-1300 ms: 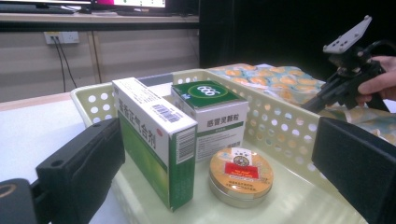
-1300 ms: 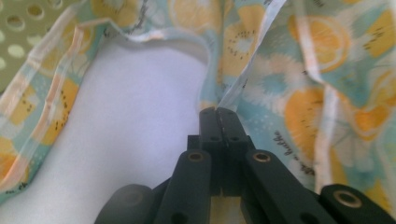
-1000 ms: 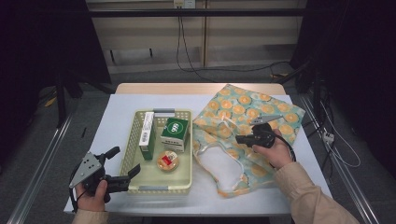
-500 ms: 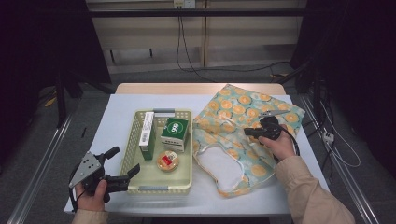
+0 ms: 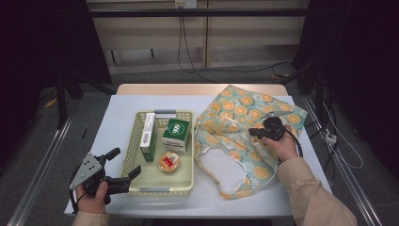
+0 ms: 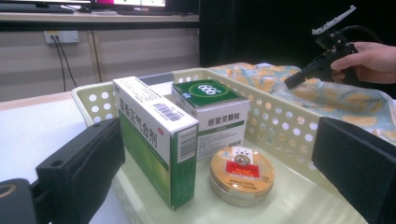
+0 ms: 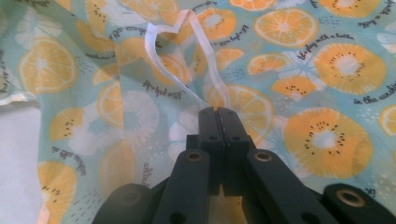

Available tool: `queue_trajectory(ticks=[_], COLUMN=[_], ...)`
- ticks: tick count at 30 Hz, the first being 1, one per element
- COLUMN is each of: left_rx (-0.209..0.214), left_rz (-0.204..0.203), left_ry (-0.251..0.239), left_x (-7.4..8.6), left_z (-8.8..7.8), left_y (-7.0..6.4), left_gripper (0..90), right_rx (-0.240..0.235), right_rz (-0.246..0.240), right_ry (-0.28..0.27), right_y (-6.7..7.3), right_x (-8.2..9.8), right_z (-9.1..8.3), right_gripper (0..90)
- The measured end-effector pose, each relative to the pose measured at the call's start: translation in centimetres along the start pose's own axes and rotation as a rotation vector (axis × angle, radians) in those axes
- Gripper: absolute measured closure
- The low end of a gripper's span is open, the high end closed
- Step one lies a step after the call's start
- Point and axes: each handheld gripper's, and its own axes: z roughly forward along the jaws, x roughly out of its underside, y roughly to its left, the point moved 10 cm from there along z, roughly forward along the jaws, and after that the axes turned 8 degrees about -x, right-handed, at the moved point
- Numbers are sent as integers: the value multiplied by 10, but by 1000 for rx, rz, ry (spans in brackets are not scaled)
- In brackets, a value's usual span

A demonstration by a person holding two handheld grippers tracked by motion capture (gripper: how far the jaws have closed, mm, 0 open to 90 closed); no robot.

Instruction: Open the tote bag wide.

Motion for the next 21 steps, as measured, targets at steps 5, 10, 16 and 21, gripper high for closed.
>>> queue_trajectory(ticks=[5, 10, 16, 21], left_rx=[1, 1, 1, 3], left_rz=[2, 1, -1, -1], left_ry=[1, 0, -2, -1], left_x=[0, 0, -1, -1], left_z=[0, 0, 0, 0], left_y=[0, 0, -2, -3], left_gripper=[24, 24, 24, 24], right_rx=[-10, -21, -38, -102], right_rz=[-25, -56, -82, -129], right_ry=[-22, -54, -78, -65], right_y=[10, 25, 48, 74], right_x=[-7, -18, -29, -28], right_z=[-4, -14, -26, -24], right_gripper=[844, 712, 612, 753])
